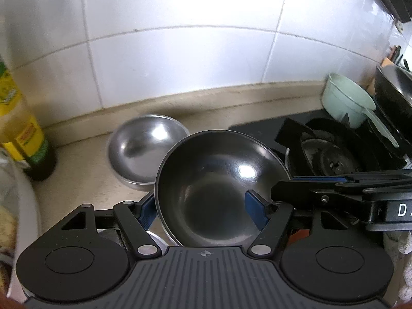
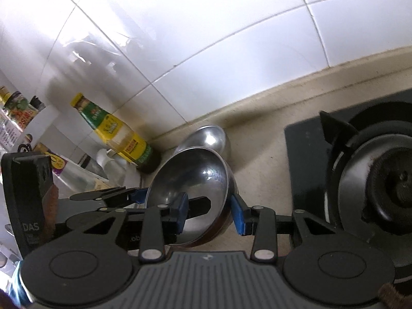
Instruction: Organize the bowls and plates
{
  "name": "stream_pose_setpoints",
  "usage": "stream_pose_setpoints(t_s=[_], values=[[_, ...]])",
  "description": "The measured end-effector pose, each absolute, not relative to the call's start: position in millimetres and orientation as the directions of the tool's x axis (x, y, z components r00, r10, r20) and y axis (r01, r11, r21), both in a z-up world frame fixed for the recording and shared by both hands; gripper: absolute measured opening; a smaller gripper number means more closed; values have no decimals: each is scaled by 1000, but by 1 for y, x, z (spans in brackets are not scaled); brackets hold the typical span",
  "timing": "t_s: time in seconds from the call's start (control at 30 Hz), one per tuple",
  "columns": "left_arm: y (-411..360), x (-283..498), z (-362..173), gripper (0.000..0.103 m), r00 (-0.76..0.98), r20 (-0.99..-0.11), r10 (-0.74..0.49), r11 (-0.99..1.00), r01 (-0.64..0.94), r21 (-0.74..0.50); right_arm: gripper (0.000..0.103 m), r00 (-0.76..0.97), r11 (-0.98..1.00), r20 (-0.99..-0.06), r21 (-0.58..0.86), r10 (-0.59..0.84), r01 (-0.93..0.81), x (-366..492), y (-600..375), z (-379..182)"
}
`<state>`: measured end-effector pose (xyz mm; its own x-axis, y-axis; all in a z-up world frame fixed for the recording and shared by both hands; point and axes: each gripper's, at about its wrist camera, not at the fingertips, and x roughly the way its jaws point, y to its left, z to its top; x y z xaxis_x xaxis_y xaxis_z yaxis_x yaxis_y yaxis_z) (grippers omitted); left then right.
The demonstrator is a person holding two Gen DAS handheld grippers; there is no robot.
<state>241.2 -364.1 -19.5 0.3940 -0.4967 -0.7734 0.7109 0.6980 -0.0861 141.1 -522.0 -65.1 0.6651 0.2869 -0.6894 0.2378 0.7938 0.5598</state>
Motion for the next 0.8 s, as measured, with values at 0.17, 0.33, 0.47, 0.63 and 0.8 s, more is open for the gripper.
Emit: stream_pose_setpoints(t_s=[0.17,0.33,0.47,0.63,0.8], values=[[-342,239,-8,76,442,-758,-479,738,670,-76,35,669,806,-673,562,315,186,149,-507,-55],[-315,238,-3,76,479,-752,-453,780,621,-75,35,658,815,-662,566,358,126,159,-487,-51],[-298,236,-4,76,498,-752,-432,806,588,-74,35,638,820,-662,566,392,83,167,-470,-51],[-281,238,-6,76,505,-755,-419,827,556,-87,35,612,826,-671,561,419,51,174,-455,-53],[-272,237,-10,76,504,-761,-409,837,539,-94,35,590,830,-681,558,434,33,179,-444,-56]])
